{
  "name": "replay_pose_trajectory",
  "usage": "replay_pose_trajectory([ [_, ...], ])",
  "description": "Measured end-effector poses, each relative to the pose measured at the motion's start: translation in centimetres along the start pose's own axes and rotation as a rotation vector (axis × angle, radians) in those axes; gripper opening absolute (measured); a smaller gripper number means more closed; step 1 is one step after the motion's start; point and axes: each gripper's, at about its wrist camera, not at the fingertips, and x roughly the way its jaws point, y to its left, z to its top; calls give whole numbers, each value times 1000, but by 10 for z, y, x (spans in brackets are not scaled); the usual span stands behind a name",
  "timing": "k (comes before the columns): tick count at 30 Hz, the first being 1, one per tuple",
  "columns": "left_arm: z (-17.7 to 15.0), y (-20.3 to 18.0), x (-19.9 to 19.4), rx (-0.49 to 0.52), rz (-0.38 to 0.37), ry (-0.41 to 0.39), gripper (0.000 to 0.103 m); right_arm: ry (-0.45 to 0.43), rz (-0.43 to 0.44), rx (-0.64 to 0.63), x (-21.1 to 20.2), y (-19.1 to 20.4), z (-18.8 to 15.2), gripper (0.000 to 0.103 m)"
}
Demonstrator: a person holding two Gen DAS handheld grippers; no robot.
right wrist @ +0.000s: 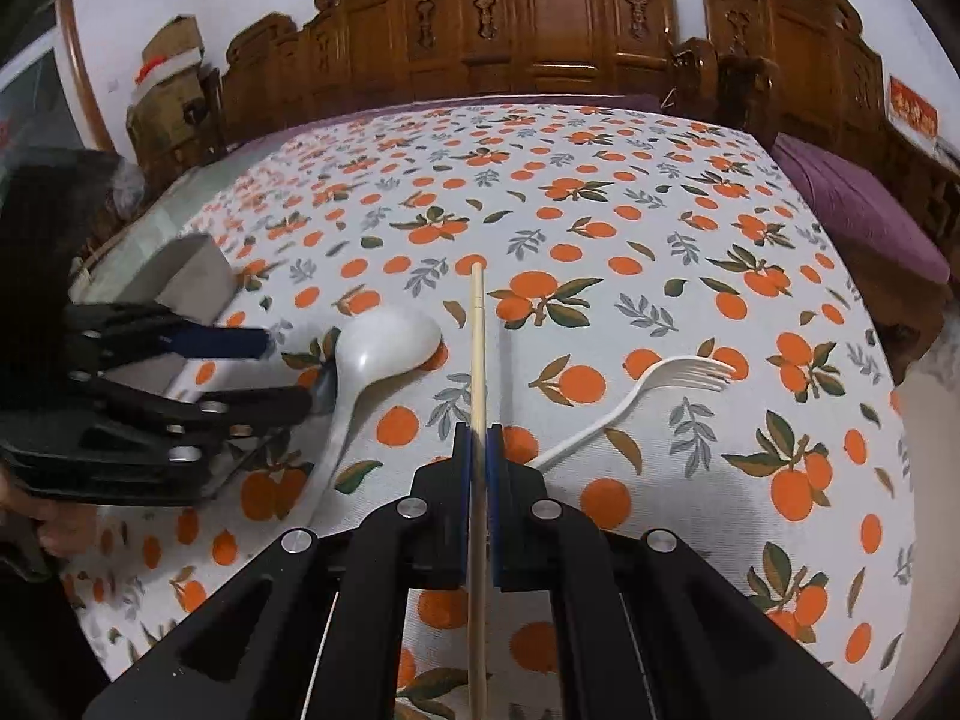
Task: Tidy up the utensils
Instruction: 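Grasp a steel spoon with the left tool while the right tool holds the chopstick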
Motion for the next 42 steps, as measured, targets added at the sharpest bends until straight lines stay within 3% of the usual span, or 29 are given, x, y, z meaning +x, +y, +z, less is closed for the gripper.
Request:
replay_pose_trajectory([
  [7, 15, 3, 23, -30, -41, 11, 55, -2, 15, -4, 0, 2, 1, 6],
  [12, 21, 6, 30, -43, -56, 28, 38, -1, 15, -12, 1, 4, 2, 6],
  [26, 28, -2, 37, 7, -45, 13, 36, -8, 18, -7, 0, 5, 2, 6],
  [28, 27, -5, 37, 27, -32, 5, 18, -8, 19, -6, 0, 5, 2, 6],
  [31, 25, -7, 36, 39, -40, 8, 0, -8, 19, -10, 0, 5, 2, 6],
  [42, 7, -4, 21, 66, -7, 13, 0, -7, 19, -15, 1, 5, 3, 6],
])
